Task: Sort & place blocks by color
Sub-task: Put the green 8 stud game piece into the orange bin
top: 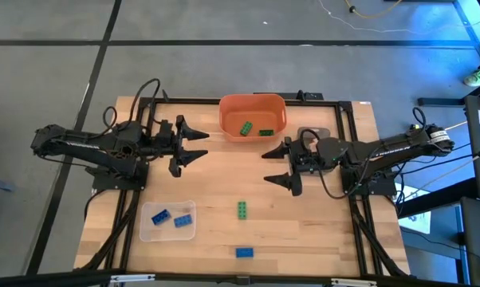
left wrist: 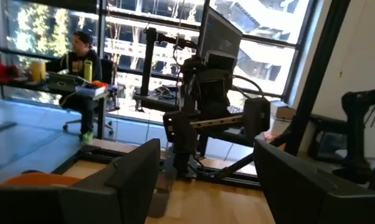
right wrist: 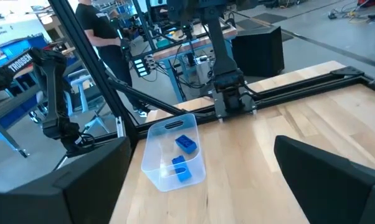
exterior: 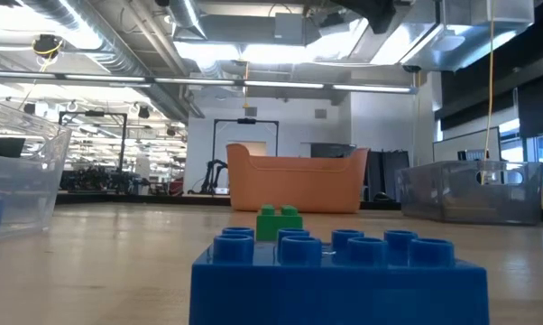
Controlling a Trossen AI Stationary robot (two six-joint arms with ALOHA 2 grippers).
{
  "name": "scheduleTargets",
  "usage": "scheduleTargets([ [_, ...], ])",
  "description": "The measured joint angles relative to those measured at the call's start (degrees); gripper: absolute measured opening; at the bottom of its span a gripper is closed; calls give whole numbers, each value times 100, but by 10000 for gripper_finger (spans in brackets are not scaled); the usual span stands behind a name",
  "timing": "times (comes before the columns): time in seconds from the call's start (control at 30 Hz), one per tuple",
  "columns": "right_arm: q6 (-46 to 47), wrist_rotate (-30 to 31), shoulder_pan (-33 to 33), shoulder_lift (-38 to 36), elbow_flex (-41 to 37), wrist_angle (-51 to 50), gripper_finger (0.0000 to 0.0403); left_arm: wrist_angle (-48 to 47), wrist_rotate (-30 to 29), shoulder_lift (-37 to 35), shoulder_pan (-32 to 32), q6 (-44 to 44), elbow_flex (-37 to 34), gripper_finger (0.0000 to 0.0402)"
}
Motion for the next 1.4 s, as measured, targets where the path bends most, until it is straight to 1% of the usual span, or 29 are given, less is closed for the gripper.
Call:
scheduleTargets([
  [0.1,-82,-2,0,0,0,-1,398,-14,-69,35,0,202,4,250],
  [0.33,-37,-7,0,0,0,-3,398,-2,-128,33,-2,201,4,250],
  [0.43,113,-9,0,0,0,-2,398,-4,-320,35,0,-173,4,250],
  [0.5,152,-11,0,0,0,-3,398,-4,-308,62,0,-411,6,250],
  [0.57,220,-10,0,0,0,-3,398,-64,-259,149,-31,-430,10,250],
  [0.63,255,-11,0,-7,0,-8,398,-295,-209,205,-153,-435,23,250],
  [0.67,255,-11,0,-19,0,-16,398,-564,-197,239,-213,-435,101,250],
  [0.73,259,-11,0,-77,0,-16,398,-1164,-97,417,-343,-427,358,250],
  [0.83,257,-11,0,-238,0,-11,398,-2230,159,904,-557,-285,798,250],
  [0.93,257,-11,0,-445,0,1,398,-3029,563,1509,-798,244,1225,250],
  [1.0,253,-11,0,-594,0,20,398,-3425,789,1954,-964,834,1454,250],
  [1.07,258,-11,-1,-728,0,22,398,-3617,896,2432,-1135,1525,1641,250],
  [1.17,263,-7,-1,-886,0,41,398,-3552,873,3101,-1352,2645,1902,250],
  [1.23,382,-4,0,-954,2,86,398,-3542,734,3554,-1449,3447,2067,250],
  [1.4,728,-4,-1,-984,2,78,398,-3547,581,4637,-1499,5135,2489,250],
])
